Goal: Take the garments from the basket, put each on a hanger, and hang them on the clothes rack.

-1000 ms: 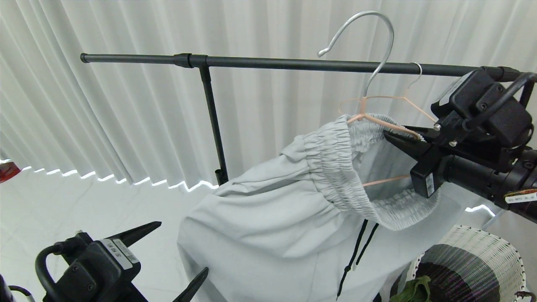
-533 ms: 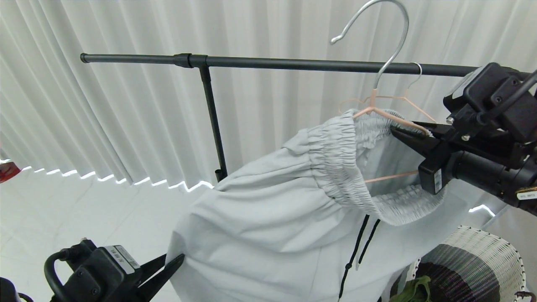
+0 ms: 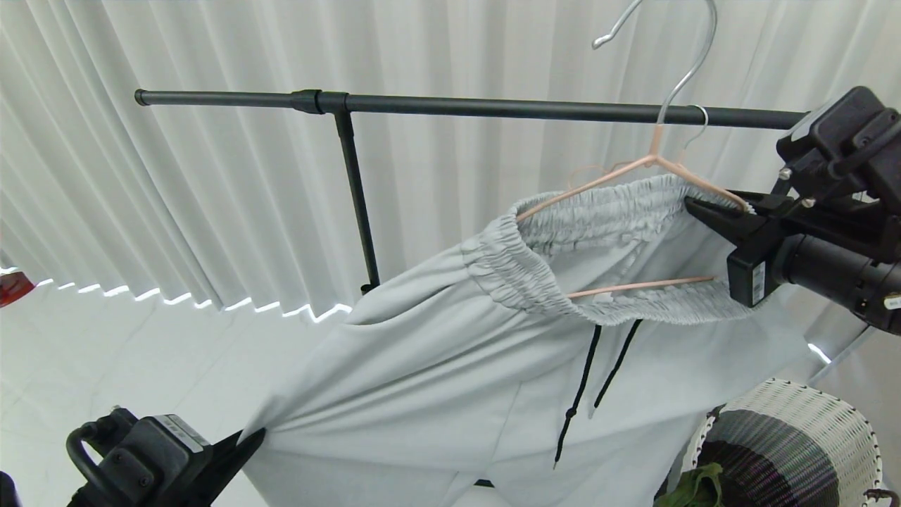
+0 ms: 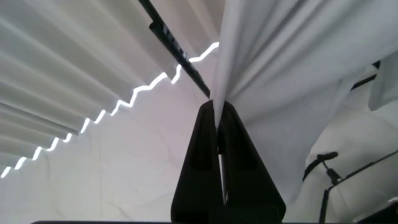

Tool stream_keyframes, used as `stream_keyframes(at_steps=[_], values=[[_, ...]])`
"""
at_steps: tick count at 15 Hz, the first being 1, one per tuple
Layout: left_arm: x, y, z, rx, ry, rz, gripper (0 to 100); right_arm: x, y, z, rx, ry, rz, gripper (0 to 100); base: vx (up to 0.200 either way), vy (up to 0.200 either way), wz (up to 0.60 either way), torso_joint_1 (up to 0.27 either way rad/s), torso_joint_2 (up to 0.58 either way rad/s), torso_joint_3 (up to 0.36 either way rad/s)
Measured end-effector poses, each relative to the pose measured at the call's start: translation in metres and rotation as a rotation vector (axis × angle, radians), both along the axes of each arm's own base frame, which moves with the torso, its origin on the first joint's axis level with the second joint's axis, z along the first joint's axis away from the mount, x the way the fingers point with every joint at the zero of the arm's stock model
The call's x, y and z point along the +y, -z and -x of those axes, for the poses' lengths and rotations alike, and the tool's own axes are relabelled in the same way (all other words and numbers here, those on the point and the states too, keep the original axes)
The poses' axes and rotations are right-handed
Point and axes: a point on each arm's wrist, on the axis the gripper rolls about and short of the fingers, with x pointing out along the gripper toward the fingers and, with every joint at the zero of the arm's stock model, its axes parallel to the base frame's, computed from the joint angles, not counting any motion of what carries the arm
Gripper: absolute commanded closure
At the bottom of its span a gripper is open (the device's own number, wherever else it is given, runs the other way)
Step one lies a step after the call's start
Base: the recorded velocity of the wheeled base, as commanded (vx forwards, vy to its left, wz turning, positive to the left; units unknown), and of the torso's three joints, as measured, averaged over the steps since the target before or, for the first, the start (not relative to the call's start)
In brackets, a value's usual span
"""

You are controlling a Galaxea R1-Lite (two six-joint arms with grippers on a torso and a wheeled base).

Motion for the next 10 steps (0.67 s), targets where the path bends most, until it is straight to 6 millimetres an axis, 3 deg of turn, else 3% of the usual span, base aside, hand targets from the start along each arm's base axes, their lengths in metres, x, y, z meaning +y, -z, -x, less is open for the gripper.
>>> stream_keyframes(at_steps=[2,3,10], values=[[0.0010,-0.0006,0.0000,-0.015,0.006,-0.034,100,-0.0005,-0.0005,0.0001,-0.002,0.001,-0.001,100,0.000,0.000,0.00,0.000,0.00,0.000],[0.0015,-0.0010,0.0004,-0.021,0.006,-0.040,0,-0.0004,-0.0002,0.0001,-0.001,0.001,-0.001,100,0.000,0.000,0.00,0.000,0.00,0.000],[0.0039,-0.0040,0.0035,-0.045,-0.001,-0.027,0,-0.0010,0.0008,-0.0002,0.002,0.006,0.001,100,0.000,0.000,0.00,0.000,0.00,0.000]])
